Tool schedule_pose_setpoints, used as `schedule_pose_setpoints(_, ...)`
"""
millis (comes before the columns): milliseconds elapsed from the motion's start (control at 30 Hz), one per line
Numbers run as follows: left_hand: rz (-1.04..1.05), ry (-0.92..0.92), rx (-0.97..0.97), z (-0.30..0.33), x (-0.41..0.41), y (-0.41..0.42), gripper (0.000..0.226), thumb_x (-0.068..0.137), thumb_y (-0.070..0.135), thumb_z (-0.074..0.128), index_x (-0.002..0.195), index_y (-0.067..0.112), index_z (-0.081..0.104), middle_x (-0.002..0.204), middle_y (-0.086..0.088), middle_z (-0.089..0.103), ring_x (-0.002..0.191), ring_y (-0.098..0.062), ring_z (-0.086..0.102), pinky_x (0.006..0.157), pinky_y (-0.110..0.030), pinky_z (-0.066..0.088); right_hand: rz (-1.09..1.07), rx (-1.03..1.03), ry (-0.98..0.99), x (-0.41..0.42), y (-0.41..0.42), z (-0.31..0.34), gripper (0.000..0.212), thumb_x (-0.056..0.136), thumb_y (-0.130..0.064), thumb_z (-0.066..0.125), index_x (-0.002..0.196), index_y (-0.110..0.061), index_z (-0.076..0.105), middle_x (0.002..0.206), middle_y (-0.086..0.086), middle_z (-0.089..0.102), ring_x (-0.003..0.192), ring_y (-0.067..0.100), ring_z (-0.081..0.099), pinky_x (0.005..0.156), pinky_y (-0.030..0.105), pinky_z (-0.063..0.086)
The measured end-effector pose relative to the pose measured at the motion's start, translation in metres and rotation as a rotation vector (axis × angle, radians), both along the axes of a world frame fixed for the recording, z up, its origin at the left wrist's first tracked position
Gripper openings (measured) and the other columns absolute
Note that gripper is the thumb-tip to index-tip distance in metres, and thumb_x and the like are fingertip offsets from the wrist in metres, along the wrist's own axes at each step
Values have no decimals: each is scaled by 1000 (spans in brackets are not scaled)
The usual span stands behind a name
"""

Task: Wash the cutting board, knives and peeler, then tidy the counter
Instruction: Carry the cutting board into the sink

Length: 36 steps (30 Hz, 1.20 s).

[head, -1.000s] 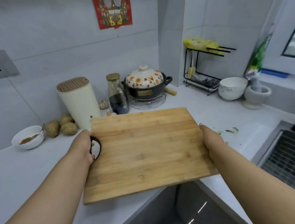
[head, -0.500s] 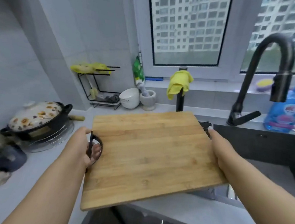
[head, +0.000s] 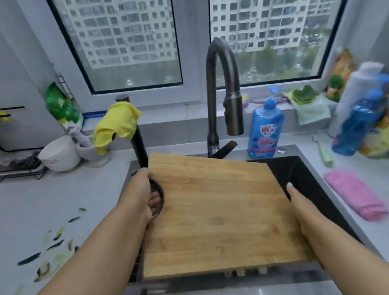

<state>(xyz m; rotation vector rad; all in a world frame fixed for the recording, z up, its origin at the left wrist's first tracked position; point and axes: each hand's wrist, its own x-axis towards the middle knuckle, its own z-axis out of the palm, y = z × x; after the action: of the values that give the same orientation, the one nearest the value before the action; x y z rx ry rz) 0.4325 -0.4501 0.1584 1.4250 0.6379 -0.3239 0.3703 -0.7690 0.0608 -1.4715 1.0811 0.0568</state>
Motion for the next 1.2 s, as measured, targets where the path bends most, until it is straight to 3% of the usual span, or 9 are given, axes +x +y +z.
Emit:
schedule_pose_setpoints(133,-29,8,37,-19,20,-57,22,88,35,50,82,15,56,72,-4,54,56,-18,51,54,-28,48,-8,72,35,7,-40,-27,74,87,-69,43,134,-13,51,131,17,52,116,35,52,105,44,38)
schedule_pose_setpoints(333,-62,48,102,-59,29,-100,27,85,38,54,66,19,47,52,3,39,41,-13,35,44,-22,36,-8,194,133,16,-81,-77,74,86,-74,38,124,-13,58,114,15,60,100,34,60,98,47,46)
schedule_pose_setpoints(467,-100,95,200,-84,29,-110,31,89,41,57,72,17,49,79,-6,54,74,-23,53,68,-32,48,-19,248,192,14,-88,-87,71,92,-66,37,129,-7,53,121,20,56,109,36,55,100,43,43)
schedule_pose_setpoints(633,-271,129,201,-107,27,-113,28,90,41,57,96,14,62,93,-8,67,89,-23,64,88,-37,52,-49,237,190,11,-95,-101,68,99,-54,35,138,2,43,136,22,46,124,37,45,100,41,35)
schedule_pose_setpoints(733,-385,221,203,-120,31,-115,42,87,45,58,112,12,64,101,-8,70,91,-23,66,76,-34,54,-87,243,216,6,-94,-104,78,93,-64,37,139,-2,44,135,20,48,121,36,48,107,45,37)
schedule_pose_setpoints(800,-432,261,217,-126,33,-120,46,90,43,56,122,11,60,111,-10,67,99,-24,64,75,-34,52,-115,221,204,6,-100,-115,78,91,-66,37,139,-4,45,137,18,47,122,35,48,107,46,37)
schedule_pose_setpoints(933,-428,301,289,-140,36,-129,59,97,38,50,147,12,34,150,-12,38,138,-31,34,107,-42,30,-89,227,214,10,-101,-115,69,96,-60,35,134,-4,49,129,16,52,116,32,51,99,41,41)
schedule_pose_setpoints(1067,-395,358,299,-165,43,-132,67,92,45,52,148,14,31,152,-9,35,138,-29,35,95,-40,34,-58,227,196,15,-101,-124,60,98,-57,34,120,-5,53,114,10,54,98,25,52,87,36,39)
schedule_pose_setpoints(1200,-348,361,225,-192,52,-131,60,83,48,55,131,13,50,121,-4,58,112,-29,57,89,-38,45,-101,188,162,24,-101,-124,65,97,-56,35,136,-5,47,135,13,50,122,30,49,101,38,39)
